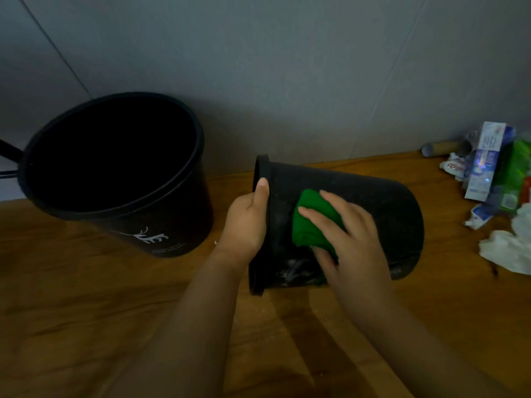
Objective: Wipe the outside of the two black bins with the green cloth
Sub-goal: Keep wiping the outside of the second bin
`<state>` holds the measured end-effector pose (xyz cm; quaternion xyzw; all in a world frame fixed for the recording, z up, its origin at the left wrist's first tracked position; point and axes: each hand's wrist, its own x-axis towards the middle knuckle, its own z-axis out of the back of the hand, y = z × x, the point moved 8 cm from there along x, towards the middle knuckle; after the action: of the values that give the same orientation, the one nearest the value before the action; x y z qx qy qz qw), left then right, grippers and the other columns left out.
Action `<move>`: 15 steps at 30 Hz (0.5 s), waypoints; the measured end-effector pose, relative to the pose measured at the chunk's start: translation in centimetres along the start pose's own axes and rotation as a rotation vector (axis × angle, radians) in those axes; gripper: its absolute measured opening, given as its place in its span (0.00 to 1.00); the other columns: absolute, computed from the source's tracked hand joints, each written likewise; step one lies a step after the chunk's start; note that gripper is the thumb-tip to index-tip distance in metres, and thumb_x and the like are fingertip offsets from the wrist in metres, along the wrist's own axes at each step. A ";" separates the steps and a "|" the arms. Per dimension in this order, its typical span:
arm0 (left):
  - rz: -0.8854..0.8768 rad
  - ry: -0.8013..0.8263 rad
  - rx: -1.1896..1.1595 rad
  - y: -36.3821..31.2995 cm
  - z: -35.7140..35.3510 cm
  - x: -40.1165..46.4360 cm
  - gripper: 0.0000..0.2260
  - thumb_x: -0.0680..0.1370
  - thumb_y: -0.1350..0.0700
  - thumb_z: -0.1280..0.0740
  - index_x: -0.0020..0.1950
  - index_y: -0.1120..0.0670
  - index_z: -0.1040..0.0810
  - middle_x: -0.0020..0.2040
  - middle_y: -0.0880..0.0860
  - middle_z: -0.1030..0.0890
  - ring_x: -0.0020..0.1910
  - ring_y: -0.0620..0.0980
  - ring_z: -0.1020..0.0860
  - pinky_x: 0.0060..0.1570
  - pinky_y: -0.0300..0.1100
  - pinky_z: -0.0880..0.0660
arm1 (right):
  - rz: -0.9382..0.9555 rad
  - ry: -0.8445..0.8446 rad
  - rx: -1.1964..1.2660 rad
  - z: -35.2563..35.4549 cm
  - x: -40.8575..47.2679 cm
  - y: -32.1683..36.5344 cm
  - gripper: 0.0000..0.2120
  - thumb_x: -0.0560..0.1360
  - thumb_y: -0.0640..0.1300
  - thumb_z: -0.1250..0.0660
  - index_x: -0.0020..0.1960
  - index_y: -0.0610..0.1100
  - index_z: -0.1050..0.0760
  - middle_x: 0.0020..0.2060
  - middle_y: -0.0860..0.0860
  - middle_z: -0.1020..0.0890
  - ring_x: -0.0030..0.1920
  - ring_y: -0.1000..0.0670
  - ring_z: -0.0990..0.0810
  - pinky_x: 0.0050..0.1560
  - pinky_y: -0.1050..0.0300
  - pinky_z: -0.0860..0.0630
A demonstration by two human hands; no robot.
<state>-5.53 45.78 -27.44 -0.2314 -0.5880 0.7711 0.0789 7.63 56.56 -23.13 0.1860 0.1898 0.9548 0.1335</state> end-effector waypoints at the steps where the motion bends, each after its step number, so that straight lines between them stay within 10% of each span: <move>1: -0.006 -0.001 -0.001 0.1 0.0 -0.1 0.31 0.83 0.41 0.46 0.50 0.69 0.21 0.48 0.66 0.18 0.49 0.63 0.19 0.53 0.58 0.23 | 0.037 0.017 0.005 -0.3 -0.3 0.7 0.29 0.69 0.38 0.27 0.68 0.51 0.27 0.71 0.50 0.32 0.71 0.43 0.35 0.68 0.45 0.33; 15: -0.037 -0.003 0.081 -0.4 0.2 0.4 0.27 0.84 0.42 0.48 0.42 0.60 0.20 0.42 0.55 0.18 0.44 0.53 0.20 0.44 0.46 0.25 | 0.232 0.028 -0.031 -1.6 -2.7 3.0 0.27 0.69 0.40 0.33 0.67 0.52 0.27 0.70 0.49 0.30 0.68 0.43 0.33 0.65 0.46 0.32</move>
<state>-6.02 45.88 -27.15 -0.2159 -0.5605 0.7930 0.1018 8.84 52.52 -24.08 0.1914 0.1539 0.9691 0.0225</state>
